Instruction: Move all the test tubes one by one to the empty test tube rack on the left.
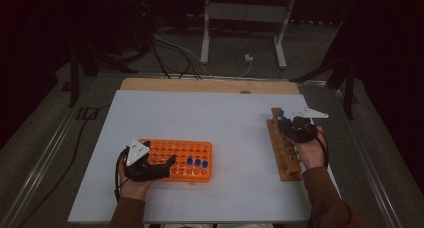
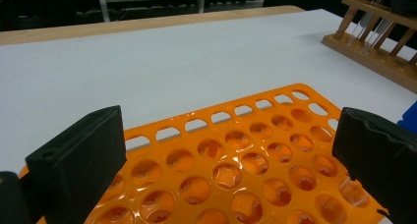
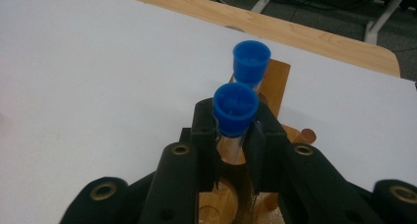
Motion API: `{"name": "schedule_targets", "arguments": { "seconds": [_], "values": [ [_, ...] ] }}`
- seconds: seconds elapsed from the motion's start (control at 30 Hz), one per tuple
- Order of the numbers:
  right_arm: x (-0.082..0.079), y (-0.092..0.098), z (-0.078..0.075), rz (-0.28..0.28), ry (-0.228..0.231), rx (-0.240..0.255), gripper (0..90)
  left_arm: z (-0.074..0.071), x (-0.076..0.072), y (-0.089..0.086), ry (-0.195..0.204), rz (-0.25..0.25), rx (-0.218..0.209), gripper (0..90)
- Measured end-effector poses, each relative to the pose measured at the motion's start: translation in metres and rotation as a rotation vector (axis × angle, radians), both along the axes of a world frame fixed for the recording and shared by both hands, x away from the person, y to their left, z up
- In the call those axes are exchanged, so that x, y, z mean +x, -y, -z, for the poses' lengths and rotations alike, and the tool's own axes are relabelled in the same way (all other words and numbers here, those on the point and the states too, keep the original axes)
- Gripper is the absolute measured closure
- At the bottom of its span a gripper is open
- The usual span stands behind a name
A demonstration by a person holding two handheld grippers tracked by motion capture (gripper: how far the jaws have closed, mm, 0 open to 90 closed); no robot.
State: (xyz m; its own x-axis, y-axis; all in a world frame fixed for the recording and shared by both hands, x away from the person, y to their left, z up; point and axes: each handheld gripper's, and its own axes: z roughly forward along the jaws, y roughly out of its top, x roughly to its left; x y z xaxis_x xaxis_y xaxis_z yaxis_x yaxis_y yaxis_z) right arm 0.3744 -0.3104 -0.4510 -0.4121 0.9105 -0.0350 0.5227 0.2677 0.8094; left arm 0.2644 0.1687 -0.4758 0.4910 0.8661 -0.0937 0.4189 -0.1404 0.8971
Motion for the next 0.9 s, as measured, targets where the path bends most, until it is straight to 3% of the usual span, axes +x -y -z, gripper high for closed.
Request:
{"name": "schedule_targets", "arguments": {
  "seconds": [0.3,0.67,0.9],
  "values": [
    [-0.005,0.003,-0.007,0.007,0.025,0.006,76.8,0.001,0.001,-0.002,-0.004,-0.010,-0.001,0.7],
    [-0.015,0.008,-0.030,0.009,0.077,0.025,76.8,0.002,0.003,-0.002,-0.009,-0.011,-0.004,0.7],
    [-0.027,0.005,-0.047,0.007,0.145,0.067,76.9,0.002,0.003,-0.001,-0.014,-0.007,-0.002,0.7]
  ]
}}
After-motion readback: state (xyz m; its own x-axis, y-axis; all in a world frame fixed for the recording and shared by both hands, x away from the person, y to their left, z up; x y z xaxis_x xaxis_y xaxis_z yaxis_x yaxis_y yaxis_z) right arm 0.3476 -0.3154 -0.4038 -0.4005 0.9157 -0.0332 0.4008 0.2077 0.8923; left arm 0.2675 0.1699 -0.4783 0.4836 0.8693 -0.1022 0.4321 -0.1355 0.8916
